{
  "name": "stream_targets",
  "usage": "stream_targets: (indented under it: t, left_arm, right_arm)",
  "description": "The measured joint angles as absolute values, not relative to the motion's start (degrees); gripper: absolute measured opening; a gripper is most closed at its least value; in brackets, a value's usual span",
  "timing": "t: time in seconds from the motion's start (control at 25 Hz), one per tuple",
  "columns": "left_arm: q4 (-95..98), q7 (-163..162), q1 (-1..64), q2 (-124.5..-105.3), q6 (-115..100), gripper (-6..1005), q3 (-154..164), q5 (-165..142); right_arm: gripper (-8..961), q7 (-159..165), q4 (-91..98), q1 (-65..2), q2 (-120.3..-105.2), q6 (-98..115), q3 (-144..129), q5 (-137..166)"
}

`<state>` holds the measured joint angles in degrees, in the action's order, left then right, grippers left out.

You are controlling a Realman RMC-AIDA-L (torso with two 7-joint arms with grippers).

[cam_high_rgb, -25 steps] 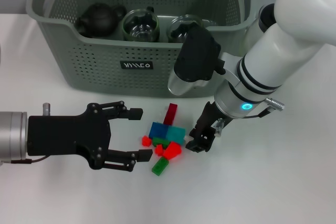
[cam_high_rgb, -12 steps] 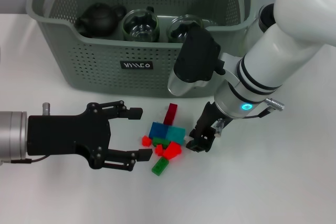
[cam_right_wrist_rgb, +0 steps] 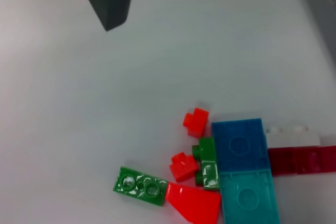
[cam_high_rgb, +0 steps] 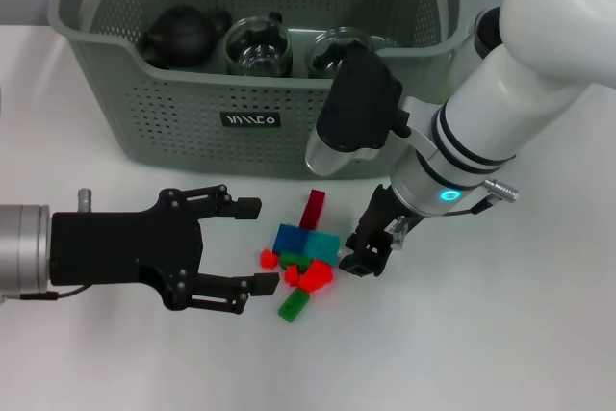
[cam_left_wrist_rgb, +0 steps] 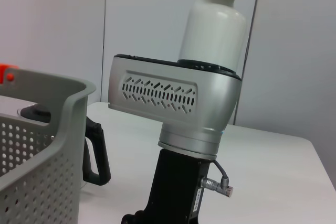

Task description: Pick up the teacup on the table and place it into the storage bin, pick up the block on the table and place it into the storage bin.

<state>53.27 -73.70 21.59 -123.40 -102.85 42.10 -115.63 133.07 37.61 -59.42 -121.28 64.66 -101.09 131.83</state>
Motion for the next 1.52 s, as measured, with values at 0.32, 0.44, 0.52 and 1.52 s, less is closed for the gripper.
stream_targets:
  t: [0.32, 0.44, 0.52, 1.52]
  left_arm:
    - [53.26, -73.73, 21.55, -123.40, -102.83, 878, 42.10, -115.66]
    - [53.25, -73.74, 21.61, -123.40, -102.83, 878, 42.10, -115.64]
    - [53.26, -73.74, 21.62, -123.40, -102.83, 878, 42.09, -115.60]
    - [53.26, -73.74, 21.62, -123.40, -102.94, 876, 42.10, -115.48]
  right_arm:
    - [295, 132.98, 37.71, -59.39, -121.29, 65.11, -101.07, 131.82]
    - [330, 132.98, 37.56, -59.35, -121.30, 65.09, -101.10, 131.77]
    - [347, 132.98, 37.47, -59.34, -121.35, 64.93, -101.27, 131.75]
    - [152, 134.26, 38.03, -59.28, -121.13, 64.84, -103.16, 131.47]
